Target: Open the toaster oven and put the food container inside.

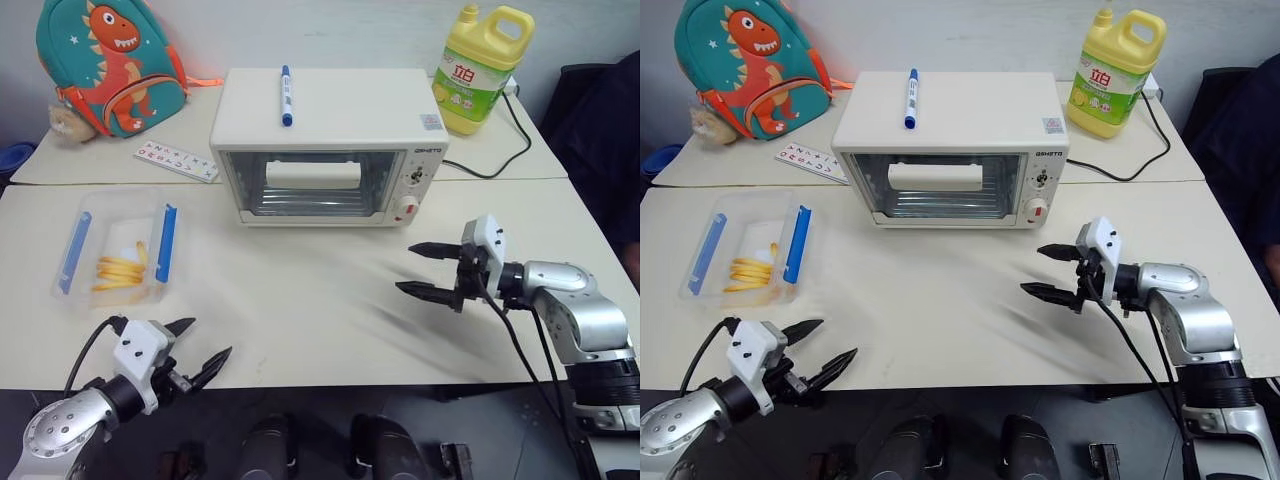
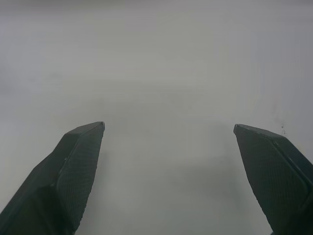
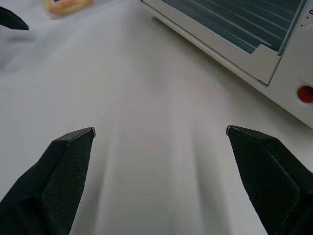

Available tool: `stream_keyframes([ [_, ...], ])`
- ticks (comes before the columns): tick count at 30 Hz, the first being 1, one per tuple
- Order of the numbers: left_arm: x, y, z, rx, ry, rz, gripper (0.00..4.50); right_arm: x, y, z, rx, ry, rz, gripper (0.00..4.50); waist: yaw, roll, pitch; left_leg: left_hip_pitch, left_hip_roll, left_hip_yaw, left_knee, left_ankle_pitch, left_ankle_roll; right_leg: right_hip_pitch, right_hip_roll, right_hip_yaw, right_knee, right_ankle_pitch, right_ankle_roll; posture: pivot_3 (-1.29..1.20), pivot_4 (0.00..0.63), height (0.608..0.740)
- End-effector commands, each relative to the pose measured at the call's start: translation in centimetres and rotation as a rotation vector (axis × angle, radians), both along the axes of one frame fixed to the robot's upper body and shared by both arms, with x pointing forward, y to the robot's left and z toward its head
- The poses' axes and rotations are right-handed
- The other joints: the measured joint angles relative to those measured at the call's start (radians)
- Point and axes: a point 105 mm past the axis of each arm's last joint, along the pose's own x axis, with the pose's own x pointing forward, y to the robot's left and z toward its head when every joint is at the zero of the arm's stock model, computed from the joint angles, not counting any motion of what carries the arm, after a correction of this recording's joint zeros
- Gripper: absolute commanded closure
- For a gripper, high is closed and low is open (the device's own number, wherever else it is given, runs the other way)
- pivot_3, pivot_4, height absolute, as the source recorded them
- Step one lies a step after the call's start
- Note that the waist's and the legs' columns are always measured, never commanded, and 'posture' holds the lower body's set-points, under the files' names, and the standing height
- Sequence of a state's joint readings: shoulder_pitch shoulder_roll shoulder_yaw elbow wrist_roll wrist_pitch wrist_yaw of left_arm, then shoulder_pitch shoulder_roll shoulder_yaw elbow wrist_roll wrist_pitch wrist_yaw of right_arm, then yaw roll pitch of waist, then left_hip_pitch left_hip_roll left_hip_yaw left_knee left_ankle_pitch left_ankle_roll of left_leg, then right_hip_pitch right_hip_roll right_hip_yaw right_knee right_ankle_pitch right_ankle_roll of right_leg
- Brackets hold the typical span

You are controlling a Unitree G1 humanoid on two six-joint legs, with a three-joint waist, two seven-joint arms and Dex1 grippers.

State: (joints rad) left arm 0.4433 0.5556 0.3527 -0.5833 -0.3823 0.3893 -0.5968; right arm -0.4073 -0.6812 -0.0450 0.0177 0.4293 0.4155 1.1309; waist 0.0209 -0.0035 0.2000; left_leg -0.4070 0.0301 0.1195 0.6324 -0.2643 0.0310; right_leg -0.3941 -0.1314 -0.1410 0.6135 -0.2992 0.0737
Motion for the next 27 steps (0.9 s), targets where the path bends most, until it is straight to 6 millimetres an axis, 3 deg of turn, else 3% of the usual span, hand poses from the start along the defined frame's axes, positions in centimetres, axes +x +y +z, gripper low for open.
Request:
stream_keyframes([
  [1, -0.2, -0.3, 1.0, 0.008, -0.044, -0.012, 0.0, -0.1, 0.4, 1.0, 0.01, -0.041, 0.016, 0.01, 0.0, 0.0, 0.0, 0.0, 0.0, 0.0, 0.0, 0.0, 0.0, 0.0, 0.0, 0.0, 0.0, 0.0, 0.0, 0.0, 0.15, 0.74],
  [16, 0.0, -1.1, 1.7, -0.08, -0.02, -0.012, 0.0, -0.1, 1.3, 1.8, 0.074, -0.02, 0.02, 0.01, -0.002, 0.0, 0.0, 0.0, 0.0, 0.001, 0.0, 0.0, 0.001, 0.0, 0.0, 0.001, 0.001, 0.0, 0.0, 0.0, 0.15, 0.74],
  [22, -0.5, -3.7, 5.6, -0.215, -0.054, -0.153, 0.0, 1.6, 3.8, 4.1, 0.205, -0.036, 0.026, 0.01, -0.012, 0.0, 0.0, 0.001, 0.0, 0.001, 0.001, 0.0, 0.0, -0.001, 0.0, 0.003, 0.004, 0.0, 0.0, 0.0, 0.15, 0.74],
  [27, -0.8, -4.2, 9.3, -0.262, -0.113, -0.242, 0.0, 3.5, 6.0, 5.8, 0.255, -0.076, 0.033, 0.01, -0.024, 0.0, 0.0, 0.001, 0.0, 0.001, 0.001, 0.005, 0.0, -0.001, 0.001, 0.003, 0.006, 0.0, 0.0, 0.0, 0.15, 0.74],
])
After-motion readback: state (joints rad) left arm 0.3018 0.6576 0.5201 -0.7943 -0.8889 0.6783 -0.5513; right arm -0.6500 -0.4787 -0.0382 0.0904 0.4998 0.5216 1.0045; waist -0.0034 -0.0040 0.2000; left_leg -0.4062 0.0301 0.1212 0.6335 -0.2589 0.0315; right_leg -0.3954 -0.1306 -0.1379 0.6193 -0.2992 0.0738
